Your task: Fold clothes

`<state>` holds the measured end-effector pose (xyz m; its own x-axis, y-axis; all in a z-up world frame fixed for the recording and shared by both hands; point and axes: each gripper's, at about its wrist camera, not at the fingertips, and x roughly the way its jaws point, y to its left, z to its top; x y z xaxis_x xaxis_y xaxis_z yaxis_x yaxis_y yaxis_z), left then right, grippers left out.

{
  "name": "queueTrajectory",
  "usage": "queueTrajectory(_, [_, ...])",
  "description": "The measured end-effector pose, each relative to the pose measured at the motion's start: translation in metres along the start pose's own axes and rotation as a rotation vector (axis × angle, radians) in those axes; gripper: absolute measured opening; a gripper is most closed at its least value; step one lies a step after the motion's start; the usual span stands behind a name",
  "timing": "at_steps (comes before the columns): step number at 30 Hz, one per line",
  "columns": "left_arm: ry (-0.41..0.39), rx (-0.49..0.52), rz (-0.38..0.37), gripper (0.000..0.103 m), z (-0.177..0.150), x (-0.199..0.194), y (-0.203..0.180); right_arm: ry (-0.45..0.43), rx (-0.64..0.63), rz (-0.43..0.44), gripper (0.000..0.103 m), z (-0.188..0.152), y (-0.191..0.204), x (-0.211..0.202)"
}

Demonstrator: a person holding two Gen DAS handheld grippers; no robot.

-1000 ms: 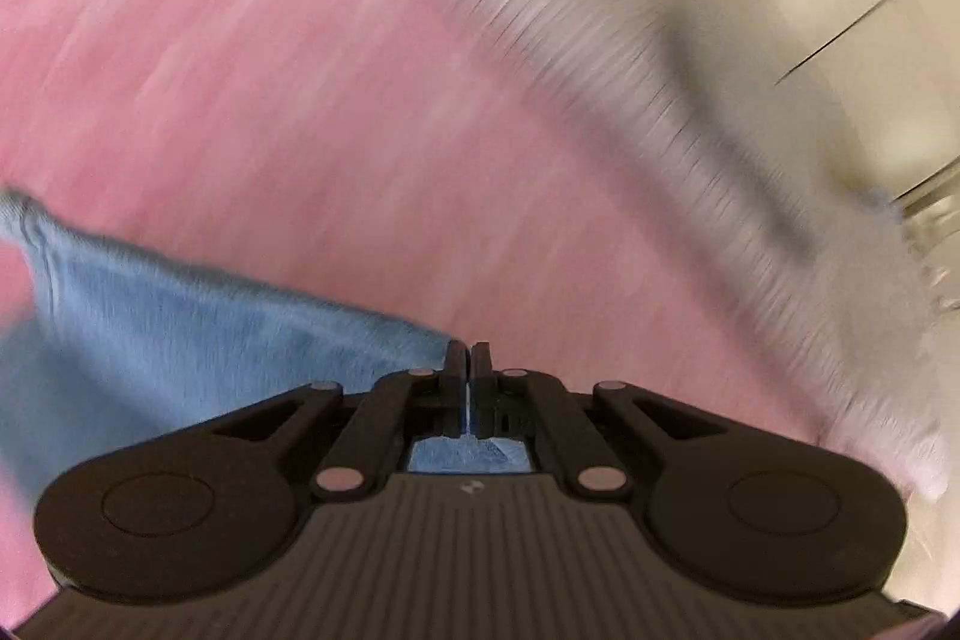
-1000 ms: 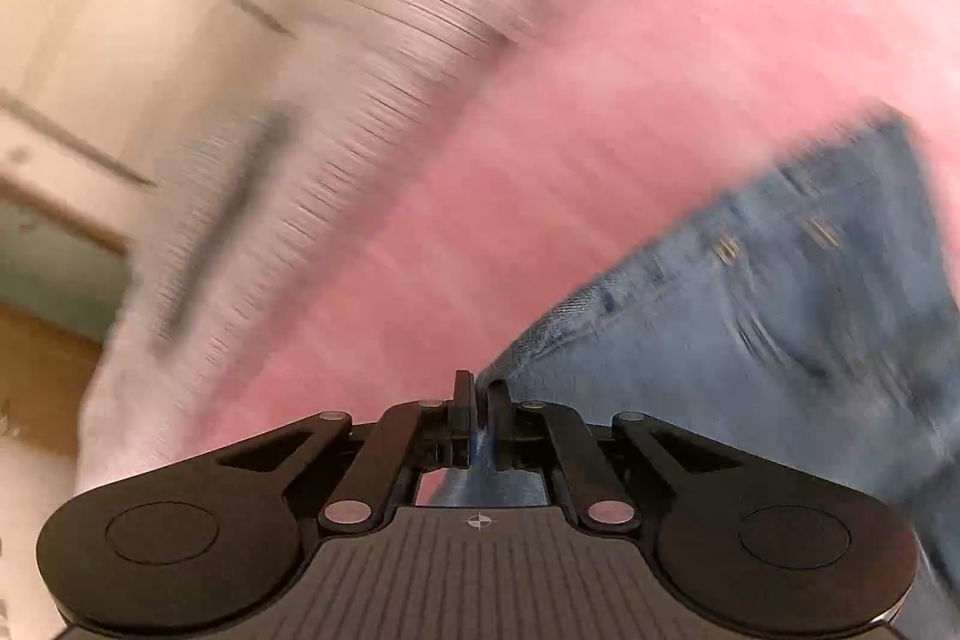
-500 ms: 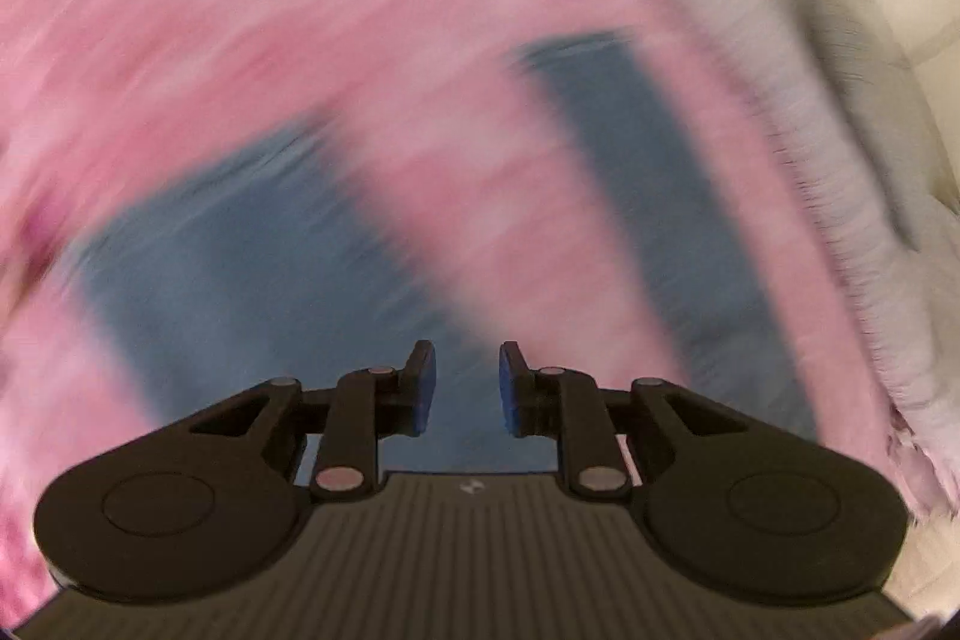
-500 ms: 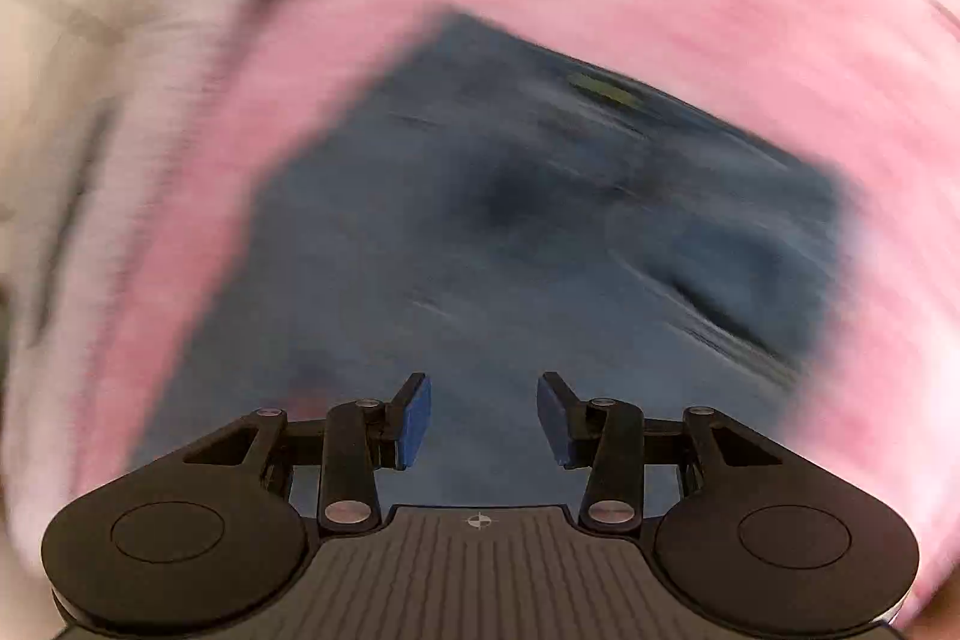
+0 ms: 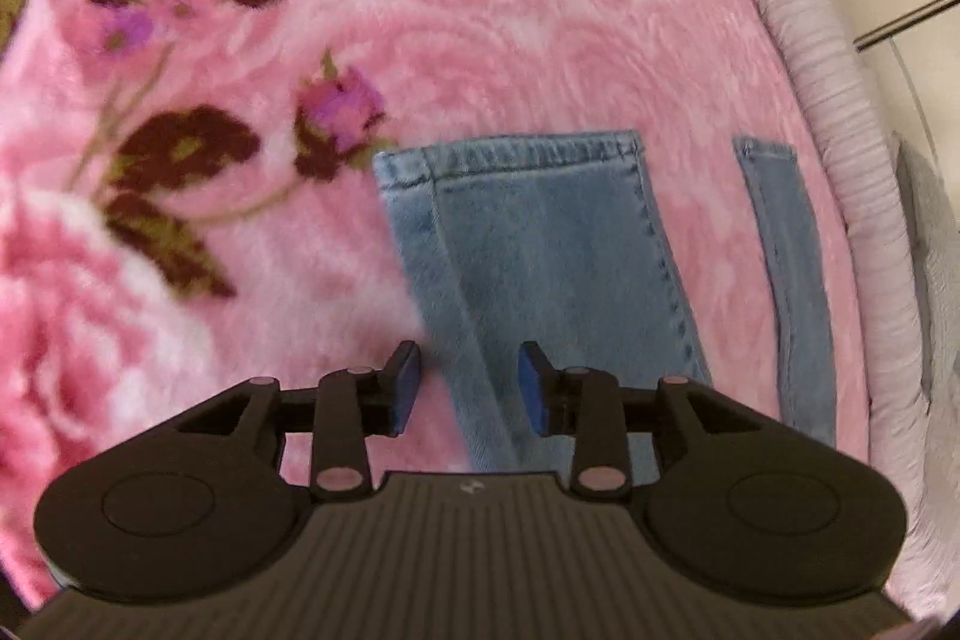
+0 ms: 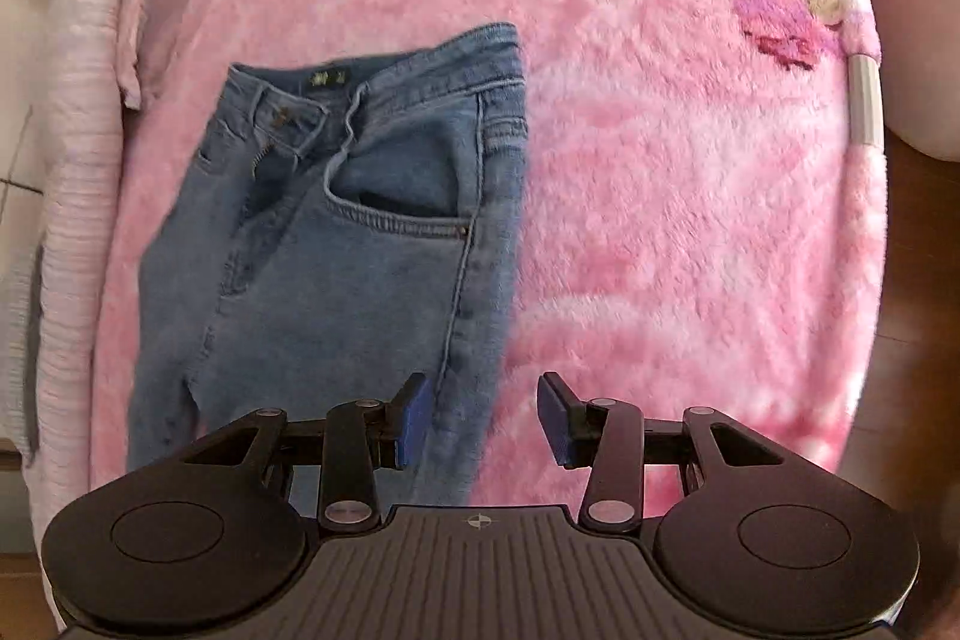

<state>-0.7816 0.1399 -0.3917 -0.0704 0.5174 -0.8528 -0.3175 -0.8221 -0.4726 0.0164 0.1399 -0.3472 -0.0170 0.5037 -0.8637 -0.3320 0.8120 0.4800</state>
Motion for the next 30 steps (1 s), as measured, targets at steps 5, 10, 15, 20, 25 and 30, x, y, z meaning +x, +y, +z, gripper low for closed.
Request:
queueTrajectory(5, [-0.030, 0.110, -0.013, 0.013, -0.003, 0.007, -0.010, -0.078, 0.021, 0.056, 0.045, 0.016, -0.011, -0.004])
queueTrajectory(10, [-0.050, 0.128, -0.024, 0.022, -0.009, 0.010, -0.013, -0.146, 0.029, 0.090, 0.051, 0.043, -0.026, 0.007])
queueTrajectory(15, [-0.082, 0.277, 0.043, 0.020, -0.019, 0.011, -0.034, -0.179, -0.038, 0.103, 0.054, 0.073, -0.026, 0.039])
queueTrajectory(20, [-0.117, 0.355, 0.029, 0.006, -0.018, -0.003, -0.041, -0.144, -0.229, 0.061, 0.009, 0.090, 0.003, 0.044])
queueTrajectory(25, [-0.166, 0.436, -0.020, 0.005, -0.023, -0.057, -0.044, -0.167, -0.301, 0.157, 0.008, 0.097, 0.005, -0.021])
queueTrajectory(30, [-0.232, 0.452, -0.040, 0.005, -0.029, -0.118, -0.008, -0.119, -0.276, 0.189, 0.008, 0.096, -0.019, -0.072])
